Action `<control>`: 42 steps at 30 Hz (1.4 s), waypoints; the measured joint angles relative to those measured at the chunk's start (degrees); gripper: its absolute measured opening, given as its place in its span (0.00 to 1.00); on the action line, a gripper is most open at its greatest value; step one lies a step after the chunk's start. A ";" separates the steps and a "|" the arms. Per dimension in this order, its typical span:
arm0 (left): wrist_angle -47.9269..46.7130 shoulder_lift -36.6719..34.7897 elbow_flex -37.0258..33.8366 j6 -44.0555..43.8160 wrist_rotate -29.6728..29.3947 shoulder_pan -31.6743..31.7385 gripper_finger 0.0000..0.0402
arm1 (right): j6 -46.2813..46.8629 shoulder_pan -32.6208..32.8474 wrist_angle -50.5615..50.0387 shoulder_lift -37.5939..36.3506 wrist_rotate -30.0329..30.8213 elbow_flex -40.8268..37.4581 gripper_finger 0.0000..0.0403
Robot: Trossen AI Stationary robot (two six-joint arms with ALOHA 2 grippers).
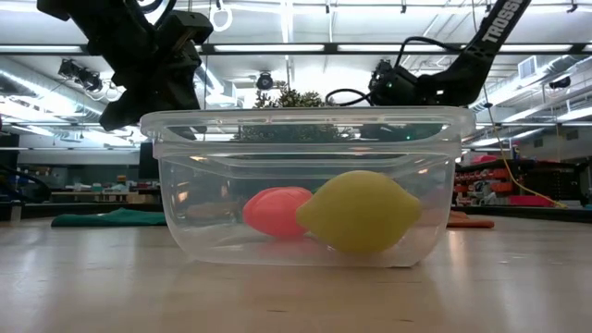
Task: Pick and placing Produce into tupperware
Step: Put the lemon into the transparent bin
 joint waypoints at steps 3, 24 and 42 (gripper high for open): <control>0.02 0.00 0.00 -0.02 0.01 0.00 0.27 | -0.47 0.00 1.93 0.86 -0.48 0.00 0.97; 0.00 0.00 0.00 -1.23 1.90 0.01 0.27 | 0.20 -0.76 5.54 4.97 -2.19 0.02 0.90; -0.02 0.00 0.00 -1.48 1.90 0.02 0.27 | 0.20 -1.88 6.89 4.97 -1.86 0.02 0.88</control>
